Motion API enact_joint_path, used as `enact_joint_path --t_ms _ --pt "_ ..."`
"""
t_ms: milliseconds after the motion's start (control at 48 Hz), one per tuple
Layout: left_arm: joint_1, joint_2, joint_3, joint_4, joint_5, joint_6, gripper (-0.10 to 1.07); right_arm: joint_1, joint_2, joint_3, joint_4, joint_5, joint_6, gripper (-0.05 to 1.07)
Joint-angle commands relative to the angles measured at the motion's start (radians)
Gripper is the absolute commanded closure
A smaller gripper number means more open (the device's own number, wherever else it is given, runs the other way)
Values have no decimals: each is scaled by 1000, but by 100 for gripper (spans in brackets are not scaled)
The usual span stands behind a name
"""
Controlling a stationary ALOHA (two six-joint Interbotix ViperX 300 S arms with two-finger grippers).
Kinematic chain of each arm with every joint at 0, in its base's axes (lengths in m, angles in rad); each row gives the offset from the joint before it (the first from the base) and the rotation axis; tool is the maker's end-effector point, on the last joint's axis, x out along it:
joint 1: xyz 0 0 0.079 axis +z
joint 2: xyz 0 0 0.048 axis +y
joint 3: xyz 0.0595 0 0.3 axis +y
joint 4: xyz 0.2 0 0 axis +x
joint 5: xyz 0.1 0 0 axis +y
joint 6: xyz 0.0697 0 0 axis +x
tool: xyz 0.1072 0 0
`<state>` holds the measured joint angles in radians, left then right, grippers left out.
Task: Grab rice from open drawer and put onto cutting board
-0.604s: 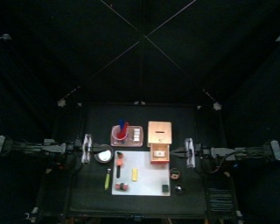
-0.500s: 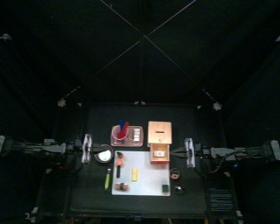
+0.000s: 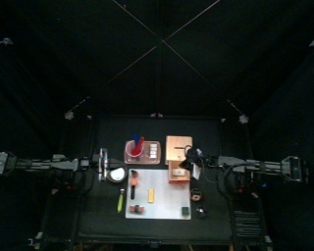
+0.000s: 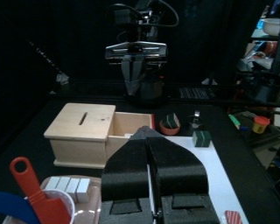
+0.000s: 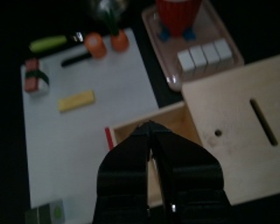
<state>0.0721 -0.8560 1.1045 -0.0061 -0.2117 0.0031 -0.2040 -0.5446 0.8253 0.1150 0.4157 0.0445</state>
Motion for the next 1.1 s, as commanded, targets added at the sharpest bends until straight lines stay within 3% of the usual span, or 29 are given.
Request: enact_joint_path --t_ms 0,125,312,375,562,688,1083 --pt "6 2 -31 -12 -2 -2 96 -12 52 -91 8 176 -5 97" --pt "17 2 -26 -17 -2 0 96 -9 126 -129 -3 275 -15 97" --pt "40 2 -17 -17 5 0 96 -5 241 -150 -57 298 -18 92" --pt "44 2 -12 -17 5 0 96 -3 268 -160 -74 302 -18 85" --pt "54 2 -8 -18 15 0 96 -2 319 -170 -106 302 -21 52" --pt "57 3 -9 -18 31 0 96 -2 341 -170 -114 295 -23 40" --pt "75 3 -11 -17 34 0 96 32 377 -172 -137 276 -31 37"
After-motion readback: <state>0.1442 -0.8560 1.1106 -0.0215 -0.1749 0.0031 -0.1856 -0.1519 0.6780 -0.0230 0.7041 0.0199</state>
